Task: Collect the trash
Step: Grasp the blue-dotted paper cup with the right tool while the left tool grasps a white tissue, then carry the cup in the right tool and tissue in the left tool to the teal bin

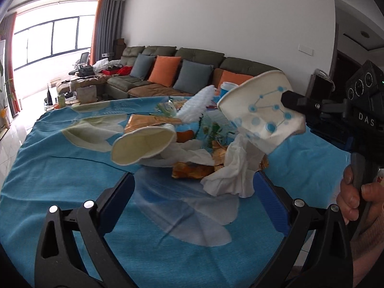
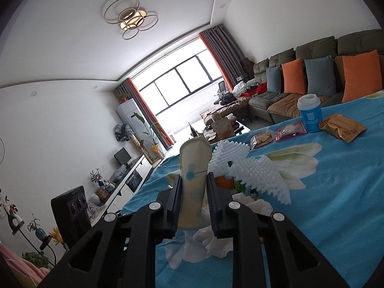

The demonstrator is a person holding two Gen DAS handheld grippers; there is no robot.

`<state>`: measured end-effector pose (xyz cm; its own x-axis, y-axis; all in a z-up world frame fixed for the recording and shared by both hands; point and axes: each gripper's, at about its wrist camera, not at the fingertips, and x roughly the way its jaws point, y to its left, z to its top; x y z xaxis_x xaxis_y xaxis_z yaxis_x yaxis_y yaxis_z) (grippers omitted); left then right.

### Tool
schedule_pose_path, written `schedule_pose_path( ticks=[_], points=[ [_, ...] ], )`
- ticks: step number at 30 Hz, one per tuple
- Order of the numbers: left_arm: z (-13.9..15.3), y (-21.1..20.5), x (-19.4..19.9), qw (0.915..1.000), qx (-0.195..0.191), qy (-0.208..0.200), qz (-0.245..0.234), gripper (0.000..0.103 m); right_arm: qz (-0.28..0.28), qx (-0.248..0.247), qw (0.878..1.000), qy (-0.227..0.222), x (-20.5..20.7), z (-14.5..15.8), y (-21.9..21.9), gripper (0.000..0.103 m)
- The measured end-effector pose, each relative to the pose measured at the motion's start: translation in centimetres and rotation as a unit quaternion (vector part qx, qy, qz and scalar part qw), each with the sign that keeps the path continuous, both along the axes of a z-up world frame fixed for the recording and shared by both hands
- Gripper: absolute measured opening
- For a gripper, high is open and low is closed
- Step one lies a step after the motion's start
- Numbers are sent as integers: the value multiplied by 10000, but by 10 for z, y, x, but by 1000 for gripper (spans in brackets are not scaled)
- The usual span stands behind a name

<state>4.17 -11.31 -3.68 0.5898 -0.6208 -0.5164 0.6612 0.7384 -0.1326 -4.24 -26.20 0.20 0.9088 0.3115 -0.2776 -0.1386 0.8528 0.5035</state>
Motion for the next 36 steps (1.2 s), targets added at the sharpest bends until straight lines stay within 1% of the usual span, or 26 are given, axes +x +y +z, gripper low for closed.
schedule_pose_path(
  ticks=[2, 3, 5, 7, 8, 9, 11, 12, 13, 15, 17, 19, 24, 30, 36],
  points=[
    [-4, -15, 5, 9998, 135, 123, -125, 87, -60, 18, 10000, -1, 0, -2, -5, 19],
    [-6, -23, 7, 9993, 229, 205, -192, 85, -94, 36, 9999, 19, 0, -3, -8, 19],
    [-12, -37, 13, 9978, 416, 412, -304, 77, -134, 85, 9998, 71, 1, -8, -11, 19],
    [-19, -51, 20, 9957, 567, 599, -410, 72, -150, 110, 9997, 131, 3, -12, -13, 19],
    [-23, -56, 22, 9947, 632, 677, -449, 63, -155, 116, 9997, 154, 2, -14, -13, 19],
    [-27, -62, 23, 9937, 682, 746, -492, 58, -162, 122, 9996, 175, 3, -16, -14, 19],
    [-33, -66, 25, 9920, 687, 885, -584, 32, -172, 131, 9995, 209, 4, -19, -15, 19],
    [-35, -67, 26, 9914, 678, 932, -621, 27, -169, 136, 9995, 223, 5, -20, -16, 19],
    [-35, -66, 25, 9911, 660, 964, -637, 18, -165, 136, 9995, 238, 6, -20, -16, 19],
    [-38, -65, 27, 9911, 615, 983, -649, 8, -152, 120, 9995, 249, 7, -21, -14, 19],
    [-37, -59, 26, 9919, 442, 977, -677, 6, -127, 103, 9996, 242, 8, -20, -12, 19],
    [-31, -48, 22, 9936, 320, 851, -673, 6, -94, 97, 9997, 218, 9, -19, -9, 19],
    [-15, -10, 11, 9955, 23, 754, -565, 6, 49, 30, 9999, 91, 11, -8, 4, 19],
    [7, 49, -5, 9978, -212, 577, -241, 6, 387, -40, 9992, 4, 22, 3, 29, 19],
    [25, 103, -27, 9988, -321, 326, 152, 6, 841, -62, 9964, -11, 38, 9, 62, 19]
  ],
)
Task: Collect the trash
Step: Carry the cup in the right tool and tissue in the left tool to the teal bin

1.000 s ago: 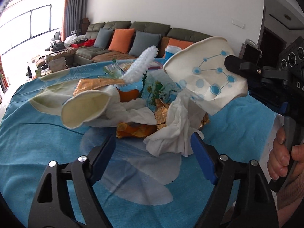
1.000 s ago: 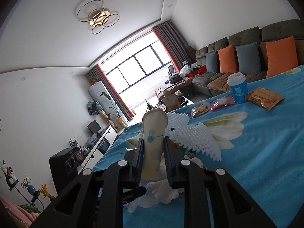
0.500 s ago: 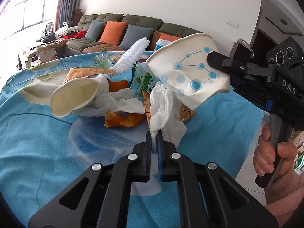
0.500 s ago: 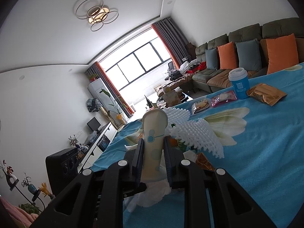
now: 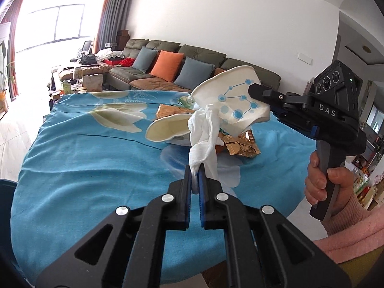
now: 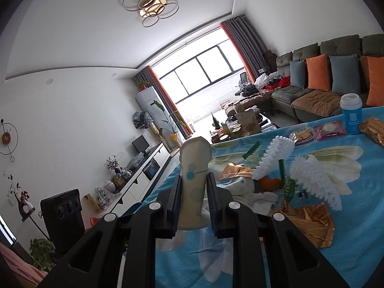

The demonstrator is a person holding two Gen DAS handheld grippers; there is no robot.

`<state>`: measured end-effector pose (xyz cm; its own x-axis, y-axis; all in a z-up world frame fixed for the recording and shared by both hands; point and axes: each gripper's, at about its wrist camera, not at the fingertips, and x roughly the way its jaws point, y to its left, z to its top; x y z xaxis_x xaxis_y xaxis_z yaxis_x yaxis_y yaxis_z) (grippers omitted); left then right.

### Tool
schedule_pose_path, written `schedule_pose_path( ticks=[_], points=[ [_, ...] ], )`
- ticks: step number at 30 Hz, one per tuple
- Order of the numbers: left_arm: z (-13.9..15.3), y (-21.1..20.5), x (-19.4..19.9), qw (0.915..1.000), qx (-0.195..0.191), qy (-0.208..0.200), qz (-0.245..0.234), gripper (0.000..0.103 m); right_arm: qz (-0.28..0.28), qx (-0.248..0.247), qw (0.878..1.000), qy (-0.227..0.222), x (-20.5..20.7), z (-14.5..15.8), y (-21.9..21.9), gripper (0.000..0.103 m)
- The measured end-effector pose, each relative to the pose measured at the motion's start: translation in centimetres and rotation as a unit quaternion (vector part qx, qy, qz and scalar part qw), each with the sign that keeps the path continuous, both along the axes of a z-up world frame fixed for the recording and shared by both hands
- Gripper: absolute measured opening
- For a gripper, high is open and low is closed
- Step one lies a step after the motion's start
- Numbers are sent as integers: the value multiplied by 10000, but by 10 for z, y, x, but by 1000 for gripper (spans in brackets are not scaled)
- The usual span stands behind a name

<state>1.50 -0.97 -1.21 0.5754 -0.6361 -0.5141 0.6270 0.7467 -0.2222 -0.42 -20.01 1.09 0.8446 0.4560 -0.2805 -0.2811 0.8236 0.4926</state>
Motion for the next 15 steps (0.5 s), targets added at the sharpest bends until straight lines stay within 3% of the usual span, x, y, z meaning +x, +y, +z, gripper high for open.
schedule_pose_path(
  ticks=[8, 15],
  points=[
    [6, 66, -16, 9967, -25, -140, 794, 6, 675, -33, 9977, 64, 34, 5, 49, 19],
    [1, 121, -22, 9856, -37, -72, 1688, 6, 1324, -13, 9909, 224, 70, 3, 98, 19]
  ],
)
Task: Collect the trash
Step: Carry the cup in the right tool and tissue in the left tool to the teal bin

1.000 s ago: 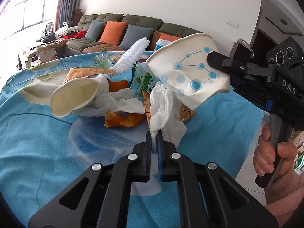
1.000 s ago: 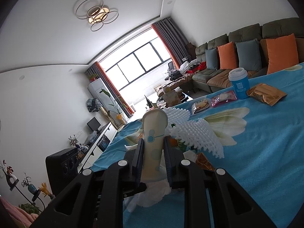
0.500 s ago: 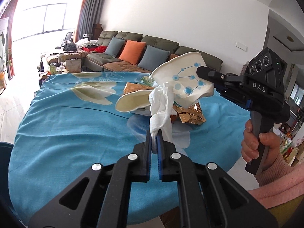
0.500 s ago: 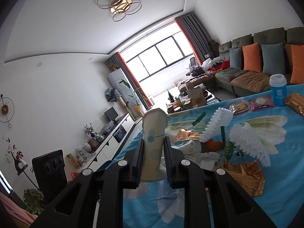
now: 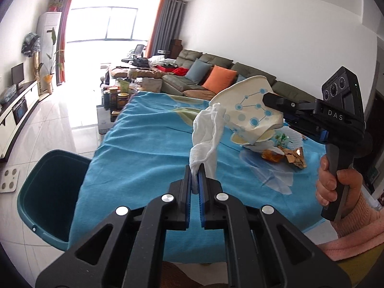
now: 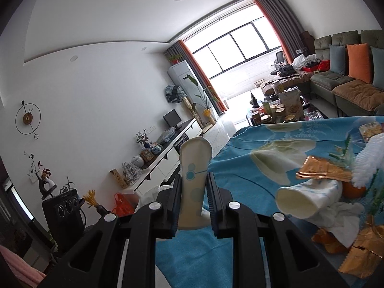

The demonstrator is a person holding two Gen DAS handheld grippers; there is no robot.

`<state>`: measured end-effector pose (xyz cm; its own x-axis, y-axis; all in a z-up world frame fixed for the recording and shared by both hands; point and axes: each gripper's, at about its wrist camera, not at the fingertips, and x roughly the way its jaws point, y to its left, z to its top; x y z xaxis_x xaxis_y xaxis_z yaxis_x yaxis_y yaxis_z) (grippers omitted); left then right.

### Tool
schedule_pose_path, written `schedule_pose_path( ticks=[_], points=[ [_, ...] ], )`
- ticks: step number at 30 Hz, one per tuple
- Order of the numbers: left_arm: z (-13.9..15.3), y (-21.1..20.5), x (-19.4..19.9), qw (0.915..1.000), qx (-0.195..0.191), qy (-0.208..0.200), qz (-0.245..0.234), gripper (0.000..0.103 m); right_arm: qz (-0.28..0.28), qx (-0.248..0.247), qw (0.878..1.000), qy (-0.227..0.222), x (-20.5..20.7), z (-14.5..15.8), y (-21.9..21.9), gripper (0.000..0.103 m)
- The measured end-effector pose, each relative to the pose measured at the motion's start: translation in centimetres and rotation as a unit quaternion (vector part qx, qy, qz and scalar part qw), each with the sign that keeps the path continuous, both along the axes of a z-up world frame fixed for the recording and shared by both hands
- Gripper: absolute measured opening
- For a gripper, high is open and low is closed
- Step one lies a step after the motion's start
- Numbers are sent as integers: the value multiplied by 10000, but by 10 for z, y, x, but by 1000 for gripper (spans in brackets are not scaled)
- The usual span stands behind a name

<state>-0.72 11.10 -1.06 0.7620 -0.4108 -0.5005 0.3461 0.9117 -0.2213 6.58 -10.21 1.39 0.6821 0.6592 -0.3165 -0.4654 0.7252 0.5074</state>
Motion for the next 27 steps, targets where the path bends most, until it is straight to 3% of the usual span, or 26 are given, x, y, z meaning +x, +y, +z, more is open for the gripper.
schedule_pose_path(
  ticks=[6, 14, 27],
  points=[
    [-8, 62, 9, 9967, -51, 79, 805, 6, 503, 16, 9984, 271, 29, -8, 47, 19],
    [-16, 128, 12, 9858, -147, 251, 1655, 6, 1035, -145, 9932, 505, 53, -17, 105, 19],
    [-47, 191, 34, 9720, -197, 760, 2213, 6, 1492, -439, 9842, 850, 79, -34, 182, 20]
  ],
)
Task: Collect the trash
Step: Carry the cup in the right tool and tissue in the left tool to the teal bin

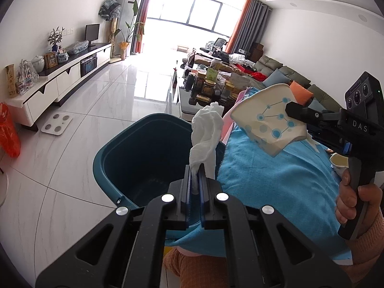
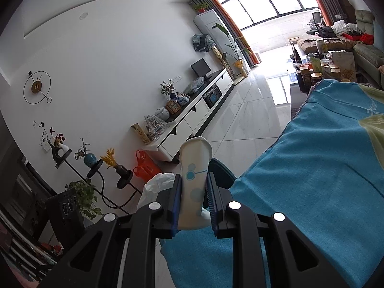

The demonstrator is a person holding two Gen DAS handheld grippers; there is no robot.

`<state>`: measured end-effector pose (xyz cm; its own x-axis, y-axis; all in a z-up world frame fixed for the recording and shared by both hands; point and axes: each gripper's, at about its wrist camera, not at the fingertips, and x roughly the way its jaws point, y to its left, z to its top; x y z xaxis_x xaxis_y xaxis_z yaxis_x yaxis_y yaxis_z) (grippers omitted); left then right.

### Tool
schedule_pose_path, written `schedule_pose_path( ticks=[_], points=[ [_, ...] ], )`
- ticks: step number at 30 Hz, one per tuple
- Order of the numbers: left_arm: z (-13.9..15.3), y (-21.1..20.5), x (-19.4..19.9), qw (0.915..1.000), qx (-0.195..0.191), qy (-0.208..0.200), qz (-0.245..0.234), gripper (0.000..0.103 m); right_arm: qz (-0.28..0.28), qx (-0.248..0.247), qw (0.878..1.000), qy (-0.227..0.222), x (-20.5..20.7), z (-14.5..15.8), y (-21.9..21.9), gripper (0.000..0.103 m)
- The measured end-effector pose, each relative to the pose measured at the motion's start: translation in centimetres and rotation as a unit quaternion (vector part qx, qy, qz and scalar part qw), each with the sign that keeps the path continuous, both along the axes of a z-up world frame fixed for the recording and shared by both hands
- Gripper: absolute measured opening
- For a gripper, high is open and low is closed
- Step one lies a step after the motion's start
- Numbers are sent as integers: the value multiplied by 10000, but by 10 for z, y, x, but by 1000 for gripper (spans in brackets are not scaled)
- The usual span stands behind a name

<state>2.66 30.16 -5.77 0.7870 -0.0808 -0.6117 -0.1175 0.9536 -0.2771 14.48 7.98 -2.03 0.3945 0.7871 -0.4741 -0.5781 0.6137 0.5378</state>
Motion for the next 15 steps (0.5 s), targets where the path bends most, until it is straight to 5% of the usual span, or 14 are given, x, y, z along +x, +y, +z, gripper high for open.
schedule_pose_path(
  ticks=[15],
  points=[
    [-41, 3, 25, 9984, -87, 455, 328, 6, 213, -458, 9973, 532, 24, -30, 60, 21]
  ],
)
